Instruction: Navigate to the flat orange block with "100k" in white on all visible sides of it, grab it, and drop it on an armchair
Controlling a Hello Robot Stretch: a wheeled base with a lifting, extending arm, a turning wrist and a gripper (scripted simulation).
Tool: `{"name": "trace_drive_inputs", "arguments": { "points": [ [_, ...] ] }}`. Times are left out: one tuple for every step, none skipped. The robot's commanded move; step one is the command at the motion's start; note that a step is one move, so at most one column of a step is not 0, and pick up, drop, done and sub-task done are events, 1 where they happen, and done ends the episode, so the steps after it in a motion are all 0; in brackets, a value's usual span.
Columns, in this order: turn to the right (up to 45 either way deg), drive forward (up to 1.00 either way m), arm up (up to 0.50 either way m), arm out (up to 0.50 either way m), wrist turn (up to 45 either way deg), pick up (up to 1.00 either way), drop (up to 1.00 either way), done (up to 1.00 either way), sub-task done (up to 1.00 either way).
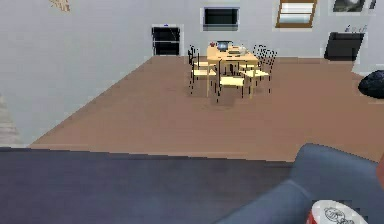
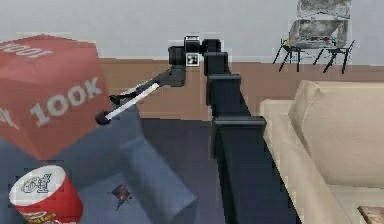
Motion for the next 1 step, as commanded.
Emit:
{"name": "trace_drive_inputs", "arguments": {
  "points": [
    [0.0,0.0,-0.32,0.0,0.0,0.0,0.0,0.0,0.0]
  ]
}}
